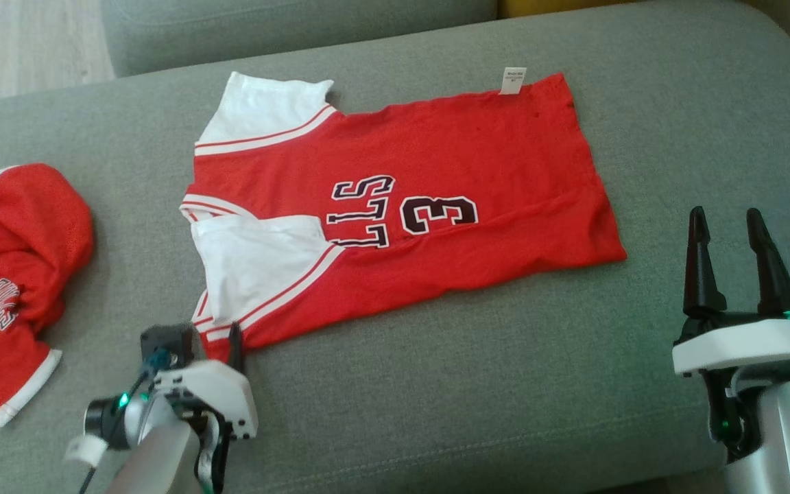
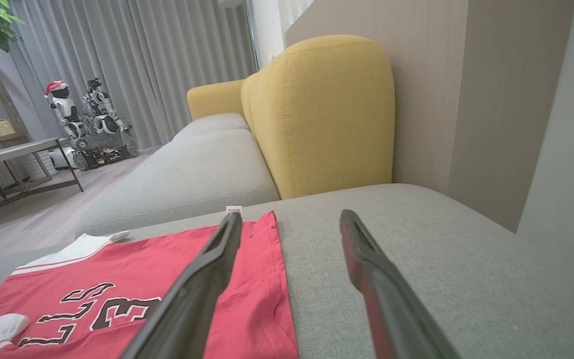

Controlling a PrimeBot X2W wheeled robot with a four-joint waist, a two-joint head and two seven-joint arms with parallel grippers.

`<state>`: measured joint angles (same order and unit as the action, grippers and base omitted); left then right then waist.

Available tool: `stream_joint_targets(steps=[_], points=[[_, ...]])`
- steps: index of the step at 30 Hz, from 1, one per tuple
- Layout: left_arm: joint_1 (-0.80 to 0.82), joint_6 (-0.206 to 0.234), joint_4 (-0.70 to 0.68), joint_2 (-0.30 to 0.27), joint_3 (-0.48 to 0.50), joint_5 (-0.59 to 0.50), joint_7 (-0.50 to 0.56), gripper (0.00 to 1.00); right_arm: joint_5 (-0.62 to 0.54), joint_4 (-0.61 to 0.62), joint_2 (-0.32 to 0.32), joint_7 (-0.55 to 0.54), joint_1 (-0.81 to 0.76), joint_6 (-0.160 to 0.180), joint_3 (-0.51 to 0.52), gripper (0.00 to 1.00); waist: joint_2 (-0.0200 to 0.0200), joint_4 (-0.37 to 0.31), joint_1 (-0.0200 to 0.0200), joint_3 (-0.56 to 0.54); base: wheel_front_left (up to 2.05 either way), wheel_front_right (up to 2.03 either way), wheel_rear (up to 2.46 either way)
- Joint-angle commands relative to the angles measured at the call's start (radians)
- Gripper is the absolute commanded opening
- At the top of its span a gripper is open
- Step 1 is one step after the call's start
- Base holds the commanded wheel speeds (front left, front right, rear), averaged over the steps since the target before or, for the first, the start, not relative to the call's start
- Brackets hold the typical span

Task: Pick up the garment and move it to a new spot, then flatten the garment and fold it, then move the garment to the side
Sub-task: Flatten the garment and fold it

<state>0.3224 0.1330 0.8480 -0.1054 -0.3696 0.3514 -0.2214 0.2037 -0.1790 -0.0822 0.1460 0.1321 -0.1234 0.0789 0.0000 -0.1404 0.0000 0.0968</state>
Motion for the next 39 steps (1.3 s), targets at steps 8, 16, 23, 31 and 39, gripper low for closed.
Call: stream_joint_targets(steps=[8, 16, 23, 31, 39], points=[[0.087, -0.066, 0.065, -0.012, -0.021, -0.021, 0.009, 0.0, -0.006, 0.032, -0.01, -0.01, 0.031, -0.007, -0.015, 1.0, 0.0, 0.003, 0.0, 0.01, 0.0, 0.0, 0.0], [0.114, -0.028, -0.047, -0.036, -0.013, -0.056, -0.038, 0.0, -0.008, -0.047, 0.011, -0.089, 0.062, -0.007, 0.014, 1.0, 0.0, 0.043, 0.0, 0.004, 0.0, 0.0, 0.0], [0.08, -0.024, -0.22, -0.047, -0.018, -0.092, -0.04, 0.0, 0.0, -0.199, 0.029, -0.176, 0.136, -0.007, 0.073, 1.0, 0.0, 0.084, 0.0, 0.017, 0.0, 0.0, 0.0], [0.069, -0.034, -0.288, -0.044, -0.047, -0.111, -0.04, 0.0, -0.1, -0.398, 0.031, -0.219, 0.25, -0.007, 0.119, 1.0, 0.0, 0.124, 0.0, 0.046, 0.0, 0.0, 0.0], [0.08, -0.043, -0.305, -0.042, -0.069, -0.115, -0.04, 0.0, -0.19, -0.521, 0.032, -0.222, 0.325, -0.007, 0.166, 1.0, 0.0, 0.15, 0.0, 0.079, 0.0, 0.0, 0.0]])
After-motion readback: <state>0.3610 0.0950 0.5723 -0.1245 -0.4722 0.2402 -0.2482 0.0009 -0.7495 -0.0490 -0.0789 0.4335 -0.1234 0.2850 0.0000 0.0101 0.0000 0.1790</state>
